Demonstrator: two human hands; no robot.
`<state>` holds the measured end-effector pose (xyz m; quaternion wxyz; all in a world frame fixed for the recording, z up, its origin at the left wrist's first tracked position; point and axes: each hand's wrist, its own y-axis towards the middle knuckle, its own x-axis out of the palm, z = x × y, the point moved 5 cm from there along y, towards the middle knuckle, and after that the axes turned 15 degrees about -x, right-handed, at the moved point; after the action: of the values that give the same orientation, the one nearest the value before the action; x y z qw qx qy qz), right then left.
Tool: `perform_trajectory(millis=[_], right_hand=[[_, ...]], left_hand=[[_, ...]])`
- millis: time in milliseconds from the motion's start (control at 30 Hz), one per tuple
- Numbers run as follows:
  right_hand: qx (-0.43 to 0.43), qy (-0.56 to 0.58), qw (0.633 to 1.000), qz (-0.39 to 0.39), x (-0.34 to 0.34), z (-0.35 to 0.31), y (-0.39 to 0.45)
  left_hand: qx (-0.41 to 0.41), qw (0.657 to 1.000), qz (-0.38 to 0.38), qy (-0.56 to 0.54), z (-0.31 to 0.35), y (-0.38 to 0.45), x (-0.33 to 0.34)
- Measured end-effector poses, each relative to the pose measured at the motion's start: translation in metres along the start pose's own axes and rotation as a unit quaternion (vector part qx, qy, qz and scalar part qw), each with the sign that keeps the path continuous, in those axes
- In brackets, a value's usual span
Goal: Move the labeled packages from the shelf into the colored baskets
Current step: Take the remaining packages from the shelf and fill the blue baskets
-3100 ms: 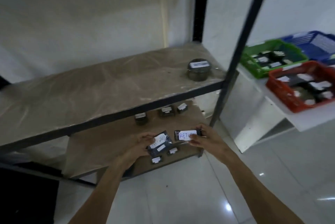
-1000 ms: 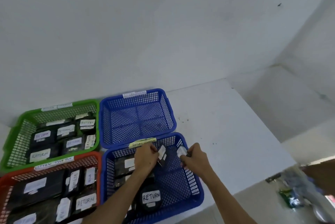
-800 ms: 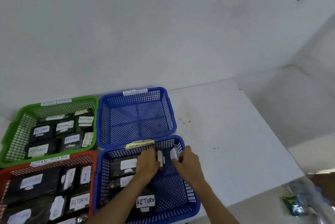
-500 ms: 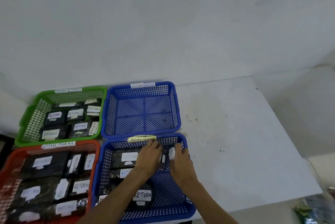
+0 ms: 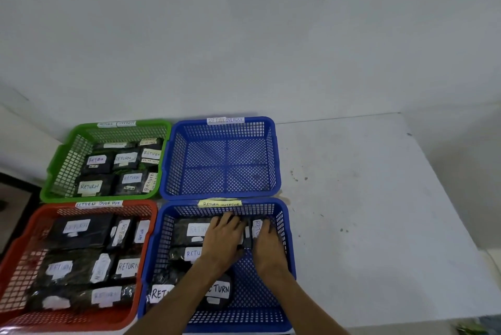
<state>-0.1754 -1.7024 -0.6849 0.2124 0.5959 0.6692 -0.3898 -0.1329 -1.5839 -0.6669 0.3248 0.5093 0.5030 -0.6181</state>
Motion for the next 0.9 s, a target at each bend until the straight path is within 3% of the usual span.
perform_trajectory(millis=[267,567,733,900], right_hand=[[0.009,-0.009,0.999,-0.036,0.000,0.003,0.009],[0.016,-0.047,0.997,-0.064,-0.013,-0.004,0.006],[-0.064,-0.060,0.995,-0.056,-0.036,-0.038,-0.012],[-0.199,-0.032,0.979,-0.016,-0.054,-0.126,-0.031]], left_hand=[[0.004,1.000,0.007,-0.008,-0.001,-0.003,-0.003],[-0.028,0.994,0.071,-0.079,-0.021,-0.034,-0.030],[-0.049,0.981,0.086,-0.166,-0.054,-0.068,-0.051],[-0.068,0.963,0.096,-0.241,-0.117,-0.123,-0.084]])
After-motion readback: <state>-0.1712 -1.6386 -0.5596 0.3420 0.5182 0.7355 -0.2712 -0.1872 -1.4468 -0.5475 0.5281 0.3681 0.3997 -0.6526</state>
